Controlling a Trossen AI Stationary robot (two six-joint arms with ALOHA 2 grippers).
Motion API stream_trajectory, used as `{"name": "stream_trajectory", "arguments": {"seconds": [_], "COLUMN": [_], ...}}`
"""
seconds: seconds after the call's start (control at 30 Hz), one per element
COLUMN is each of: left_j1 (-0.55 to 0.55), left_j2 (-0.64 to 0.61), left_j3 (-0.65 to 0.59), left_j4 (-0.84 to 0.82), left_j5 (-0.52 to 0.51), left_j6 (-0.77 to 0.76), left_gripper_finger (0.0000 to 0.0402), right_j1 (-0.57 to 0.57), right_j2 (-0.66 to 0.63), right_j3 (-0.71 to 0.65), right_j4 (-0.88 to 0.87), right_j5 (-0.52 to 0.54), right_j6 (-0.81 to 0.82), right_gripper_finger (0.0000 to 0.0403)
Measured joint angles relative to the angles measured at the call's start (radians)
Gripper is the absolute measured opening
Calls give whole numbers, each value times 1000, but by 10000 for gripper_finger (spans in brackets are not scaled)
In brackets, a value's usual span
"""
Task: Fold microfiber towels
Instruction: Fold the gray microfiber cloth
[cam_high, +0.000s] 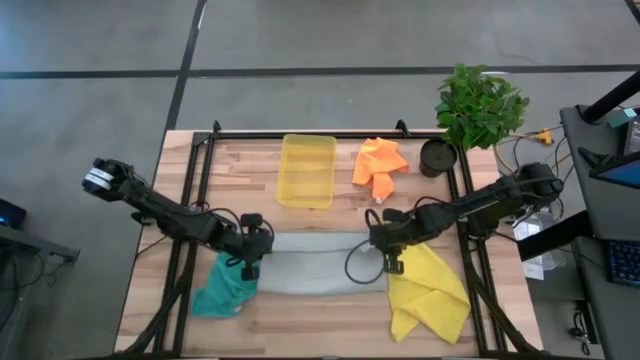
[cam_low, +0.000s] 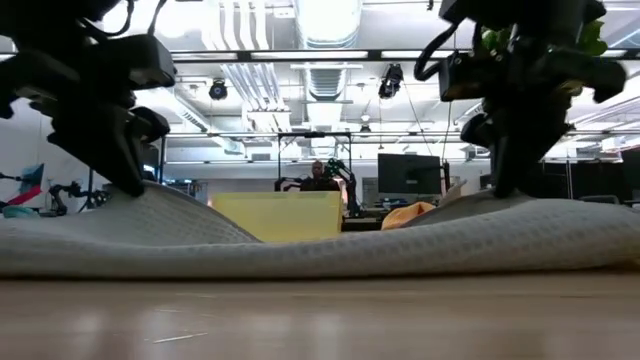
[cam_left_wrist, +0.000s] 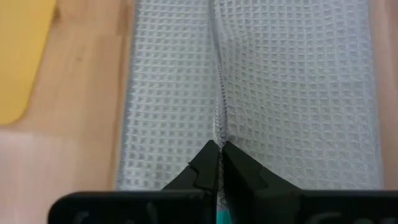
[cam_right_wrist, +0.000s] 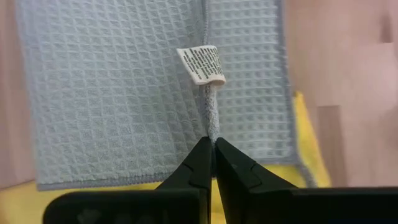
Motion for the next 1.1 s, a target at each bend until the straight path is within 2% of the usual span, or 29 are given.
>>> {"name": "stream_trajectory", "arguments": {"seconds": [0.2, 0.53, 0.83, 1.1], "left_j1": [26, 30, 114, 140], "left_j2": [-7, -29, 36, 99], "left_j3": [0, 0, -2, -2], "left_j4": [-15, -79, -84, -97], "left_j5": [-4, -81, -91, -92], "left_j6": [44, 53, 79, 79], "left_gripper_finger": [0, 0, 0, 0], "right_j1": [-55, -99, -99, -101], "right_j2": [0, 0, 3, 3], "right_j3": [0, -18, -64, -65], "right_j4": [-3, -8, 0, 10], "right_j5": [2, 15, 64, 85], "right_j6": [-31, -36, -9, 1], "right_gripper_finger": [9, 9, 9, 15]}}
